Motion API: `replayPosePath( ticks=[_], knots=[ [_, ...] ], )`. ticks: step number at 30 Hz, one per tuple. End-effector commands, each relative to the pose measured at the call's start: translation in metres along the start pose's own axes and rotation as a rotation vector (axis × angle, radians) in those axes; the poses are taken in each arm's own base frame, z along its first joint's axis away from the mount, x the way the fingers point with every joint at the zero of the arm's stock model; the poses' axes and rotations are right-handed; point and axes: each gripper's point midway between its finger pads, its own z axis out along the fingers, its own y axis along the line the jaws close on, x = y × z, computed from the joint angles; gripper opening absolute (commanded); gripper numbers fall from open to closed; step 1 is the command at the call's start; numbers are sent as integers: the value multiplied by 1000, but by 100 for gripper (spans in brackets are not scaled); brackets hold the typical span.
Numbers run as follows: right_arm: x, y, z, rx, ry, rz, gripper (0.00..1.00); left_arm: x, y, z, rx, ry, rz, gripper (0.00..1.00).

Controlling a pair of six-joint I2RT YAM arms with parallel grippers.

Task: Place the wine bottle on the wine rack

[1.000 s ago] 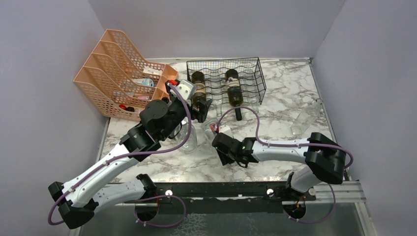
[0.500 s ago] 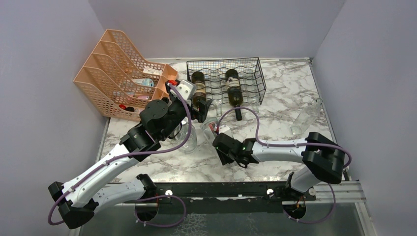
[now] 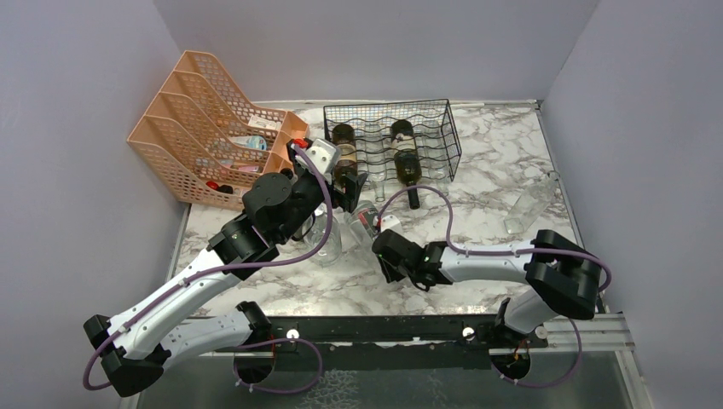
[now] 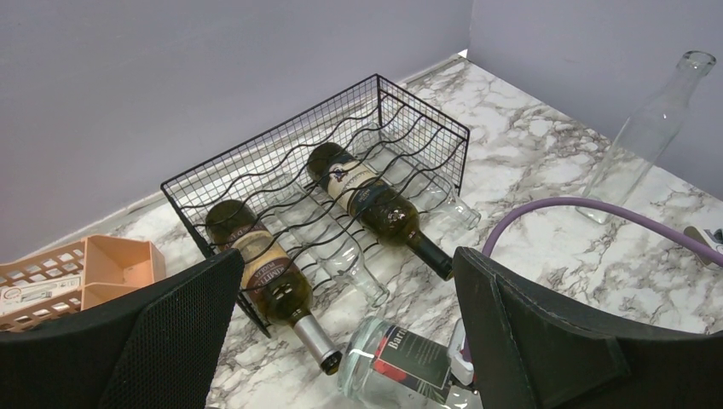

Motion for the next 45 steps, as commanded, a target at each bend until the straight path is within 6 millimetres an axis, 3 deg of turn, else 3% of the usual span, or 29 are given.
replayPosePath(
  ticks=[1, 5, 6, 15, 24, 37, 45],
  knots=[
    [-5, -7, 7, 24, -34, 11, 26, -22, 6, -6, -23, -51, -9, 99],
    [-11, -10, 6, 29, -66, -4, 2, -22, 6, -6, -23, -47, -9, 99],
    [-13, -11, 5, 25, -81, -11, 1, -22, 6, -6, -24, -48, -9, 99],
    [-43, -6, -14, -58, -268, -43, 1, -25, 7, -7, -25, -52, -10, 99],
    [-65, -16, -34, -62, -448, -27, 1, -26, 6, -7, -24, -51, -14, 99],
    [-101, -28, -79, -73, -688, -11, 1, -31, 10, -9, -41, -60, -11, 99],
    [-139, -41, -120, -39, -854, 83, 1, -42, 16, -15, -64, -91, -15, 99]
  ],
)
